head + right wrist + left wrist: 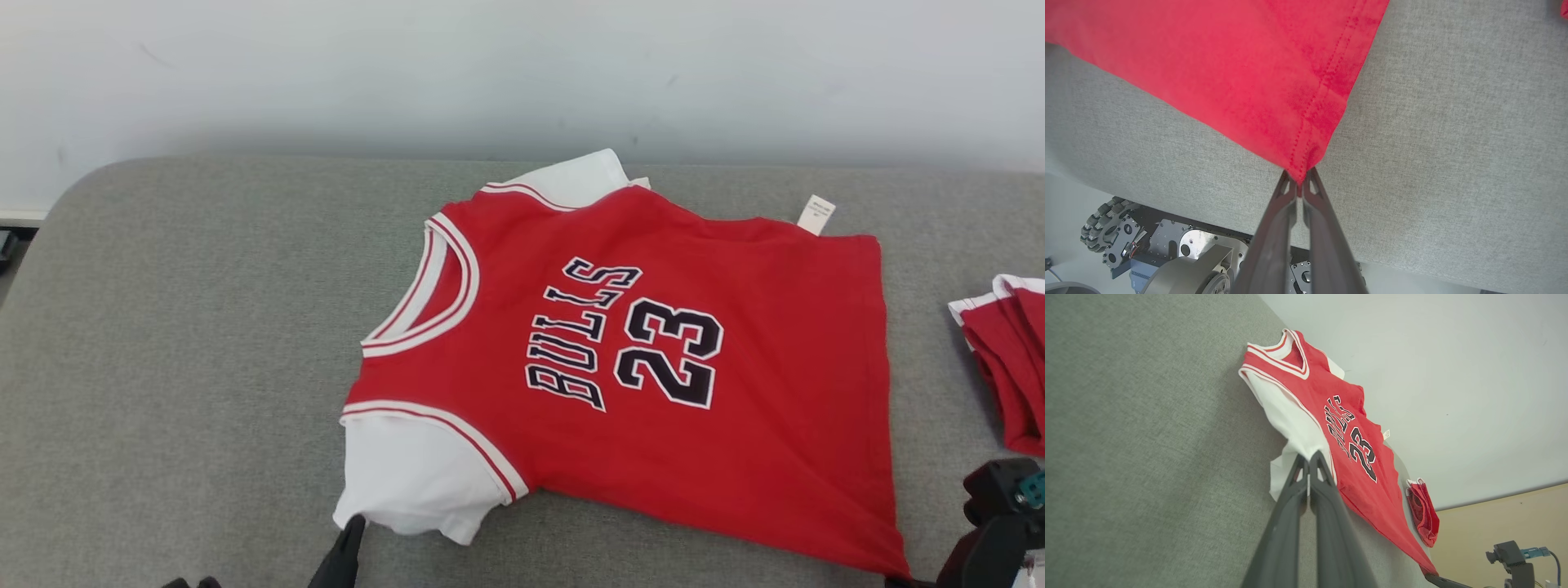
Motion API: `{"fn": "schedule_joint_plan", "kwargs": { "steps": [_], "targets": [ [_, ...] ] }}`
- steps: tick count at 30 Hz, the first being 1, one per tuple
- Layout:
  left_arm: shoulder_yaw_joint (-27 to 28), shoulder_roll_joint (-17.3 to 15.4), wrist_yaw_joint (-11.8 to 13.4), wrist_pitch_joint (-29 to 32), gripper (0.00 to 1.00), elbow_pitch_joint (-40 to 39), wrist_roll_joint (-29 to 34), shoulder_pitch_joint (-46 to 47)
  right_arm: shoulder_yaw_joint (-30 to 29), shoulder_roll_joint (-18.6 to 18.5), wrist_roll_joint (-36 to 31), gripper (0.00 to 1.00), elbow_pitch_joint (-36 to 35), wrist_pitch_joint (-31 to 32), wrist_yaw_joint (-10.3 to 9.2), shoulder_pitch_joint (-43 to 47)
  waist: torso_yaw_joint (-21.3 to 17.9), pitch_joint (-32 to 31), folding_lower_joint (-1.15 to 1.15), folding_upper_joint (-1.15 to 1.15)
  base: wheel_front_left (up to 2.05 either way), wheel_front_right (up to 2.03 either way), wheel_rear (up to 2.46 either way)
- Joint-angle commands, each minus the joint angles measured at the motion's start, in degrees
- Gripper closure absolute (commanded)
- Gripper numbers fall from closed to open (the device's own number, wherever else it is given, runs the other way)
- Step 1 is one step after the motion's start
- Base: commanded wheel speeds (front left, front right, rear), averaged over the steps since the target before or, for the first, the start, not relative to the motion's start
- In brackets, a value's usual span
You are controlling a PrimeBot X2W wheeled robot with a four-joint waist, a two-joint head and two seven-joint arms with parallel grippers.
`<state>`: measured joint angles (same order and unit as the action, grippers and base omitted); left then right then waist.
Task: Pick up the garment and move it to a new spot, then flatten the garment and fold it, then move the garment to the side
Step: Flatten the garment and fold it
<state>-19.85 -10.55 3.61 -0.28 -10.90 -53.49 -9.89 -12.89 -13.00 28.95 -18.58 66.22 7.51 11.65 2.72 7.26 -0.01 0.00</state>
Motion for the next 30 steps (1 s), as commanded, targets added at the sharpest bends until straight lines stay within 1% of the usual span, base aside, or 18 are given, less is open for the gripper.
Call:
{"fn": "schedule_joint_plan", "kwargs": {
  "steps": [1, 8, 15, 18, 23, 27, 30],
  "targets": [
    [-0.1, -0.8, 0.35, 1.17, 1.0, -0.6, -0.83, -1.41, -0.86, 0.24, -0.88, 1.0, -0.52, 0.8, -0.06, 1.0, 1.05, -0.51, 0.01, 0.0, 0.0, 0.0, 0.0],
    [-1.99, -2.68, 0.45, 5.78, 1.0, -1.37, -3.06, -4.27, -2.87, 1.33, -2.48, 1.0, -1.69, 2.12, -0.06, 2.28, 3.08, -0.5, 0.01, 0.0, 0.0, 0.0, 0.0],
    [-2.0, -3.69, 0.05, 7.7, 1.0, -2.4, -4.88, -5.98, -3.93, 2.46, -3.82, 1.0, -1.95, 2.75, -0.06, 2.51, 5.81, 0.22, 0.01, 0.0, 0.0, 0.0, 0.0],
    [-1.8, -4.07, -0.27, 8.6, 1.0, -3.07, -6.22, -6.29, -4.73, 2.96, -4.24, 1.0, -2.01, 3.19, -0.06, 2.82, 6.95, 0.71, 0.01, 0.0, 0.0, 0.0, 0.0],
    [-2.93, -5.27, -1.17, 11.61, 1.0, -4.57, -8.21, -7.44, -7.7, 3.99, -5.38, 1.0, -2.67, 4.36, -0.06, 4.76, 8.74, 1.08, 0.01, 0.0, 0.0, 0.0, 0.0],
    [-3.73, -7.05, -0.67, 14.21, 1.0, -6.13, -9.43, -9.31, -9.89, 5.56, -5.78, 1.0, -3.87, 5.39, -0.06, 7.19, 9.17, 1.27, 0.01, 0.0, 0.0, 0.0, 0.0],
    [-3.83, -8.99, -0.13, 16.33, 1.0, -7.98, -10.56, -11.35, -11.44, 6.63, -5.95, 1.0, -4.54, 5.79, -0.06, 8.56, 9.06, 1.61, 0.01, 0.0, 0.0, 0.0, 0.0]
  ]
}}
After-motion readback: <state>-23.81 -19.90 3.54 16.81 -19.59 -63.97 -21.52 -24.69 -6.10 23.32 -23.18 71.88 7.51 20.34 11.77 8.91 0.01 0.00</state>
